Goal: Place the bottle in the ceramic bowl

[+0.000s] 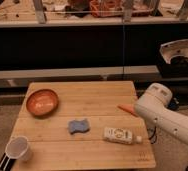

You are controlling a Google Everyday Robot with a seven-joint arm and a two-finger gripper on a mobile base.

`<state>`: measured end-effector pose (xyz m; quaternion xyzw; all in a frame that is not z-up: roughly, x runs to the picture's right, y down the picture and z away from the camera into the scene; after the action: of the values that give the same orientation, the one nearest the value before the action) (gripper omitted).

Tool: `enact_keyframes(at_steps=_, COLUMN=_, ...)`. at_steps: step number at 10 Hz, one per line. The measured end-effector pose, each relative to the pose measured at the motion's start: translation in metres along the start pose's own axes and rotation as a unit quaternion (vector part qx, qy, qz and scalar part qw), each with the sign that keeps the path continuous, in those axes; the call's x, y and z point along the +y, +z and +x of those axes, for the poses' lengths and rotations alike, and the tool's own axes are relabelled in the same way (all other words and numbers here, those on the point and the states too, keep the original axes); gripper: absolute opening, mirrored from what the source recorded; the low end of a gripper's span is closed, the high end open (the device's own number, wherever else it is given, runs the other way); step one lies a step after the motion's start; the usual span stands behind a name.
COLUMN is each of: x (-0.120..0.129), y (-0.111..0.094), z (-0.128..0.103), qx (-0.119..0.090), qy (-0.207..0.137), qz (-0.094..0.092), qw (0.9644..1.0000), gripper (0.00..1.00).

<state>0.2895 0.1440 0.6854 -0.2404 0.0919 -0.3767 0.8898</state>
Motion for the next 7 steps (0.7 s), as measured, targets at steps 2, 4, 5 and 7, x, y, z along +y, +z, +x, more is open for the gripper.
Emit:
enact_keyframes(at_steps=2, x=0.001, y=-0.001, z=-0.005, qx=-0.009, qy=0.002, qz=-0.004, qw=1.0, gripper=0.8)
enact_keyframes(at_steps=4, x=-0.003, y=-0.007, z=-0.028, qx=-0.04, qy=0.004, qz=-0.011, qw=0.9991, gripper=0.8)
enact_keyframes(at_steps=5, x=-0.007, y=-0.01, z=-0.036, qx=-0.048, qy=0.005, qz=-0.012, qw=0.9988, gripper=0.8)
enact_keyframes(at_steps=7, x=-0.005, y=-0.01, z=-0.041, qx=-0.062, qy=0.009, qz=-0.017, qw=0.9979, gripper=0.8)
